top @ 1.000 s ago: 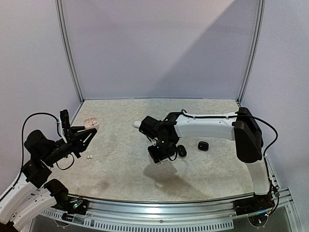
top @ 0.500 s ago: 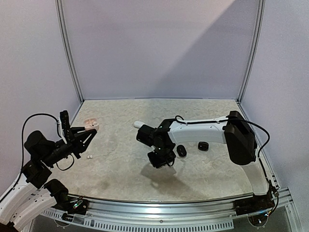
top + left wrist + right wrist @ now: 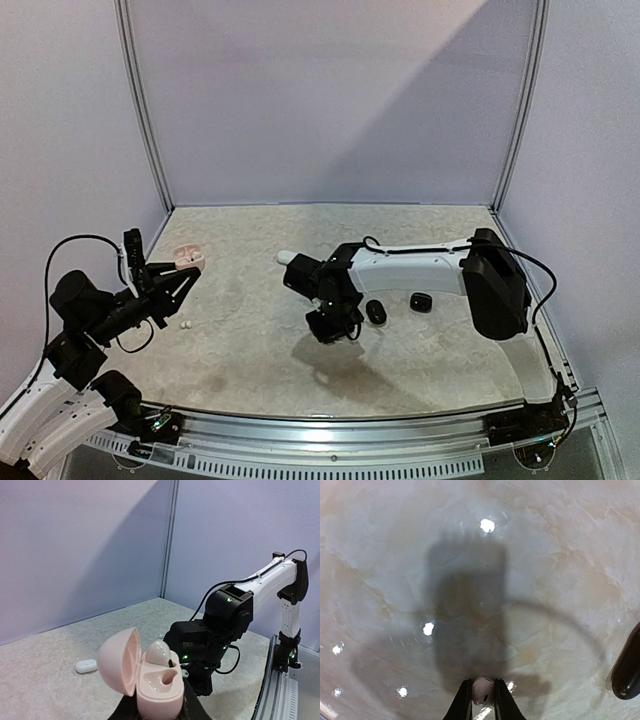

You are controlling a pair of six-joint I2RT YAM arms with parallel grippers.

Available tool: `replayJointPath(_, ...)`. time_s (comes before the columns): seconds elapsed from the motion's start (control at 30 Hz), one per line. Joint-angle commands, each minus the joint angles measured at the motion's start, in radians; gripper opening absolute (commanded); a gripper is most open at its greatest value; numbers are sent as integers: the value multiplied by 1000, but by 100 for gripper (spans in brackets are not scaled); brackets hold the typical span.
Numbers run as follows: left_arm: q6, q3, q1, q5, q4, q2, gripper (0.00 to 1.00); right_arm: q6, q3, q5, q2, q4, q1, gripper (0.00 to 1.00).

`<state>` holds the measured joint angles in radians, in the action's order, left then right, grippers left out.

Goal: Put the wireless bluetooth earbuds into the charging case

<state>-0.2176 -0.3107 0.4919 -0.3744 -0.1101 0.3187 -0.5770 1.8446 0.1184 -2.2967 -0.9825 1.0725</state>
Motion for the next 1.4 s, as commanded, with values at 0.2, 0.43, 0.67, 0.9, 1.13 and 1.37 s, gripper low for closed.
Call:
replayJointPath(0.2, 1, 21, -13, -11, 3, -9, 0, 307, -113, -301, 52, 61, 70, 12)
replayJointPath(0.43, 4, 22, -13, -11, 3, -10, 0, 394, -97, -342, 7, 1, 120, 20)
replayJointPath(0.67, 4, 21, -13, -17, 4, -7, 0, 361, -24, -178, -13, -62, 117, 34)
replayJointPath(0.9, 3, 22, -13, -16, 3, -9, 0, 346, -8, -68, 16, -90, 109, 37)
replayJointPath(1.13, 2, 22, -13, -17, 3, -9, 0, 337, 10, 1, 22, -151, 106, 38)
replayJointPath(1.37, 0, 24, -13, -18, 1, -10, 0, 285, 22, 133, 56, -173, 89, 39)
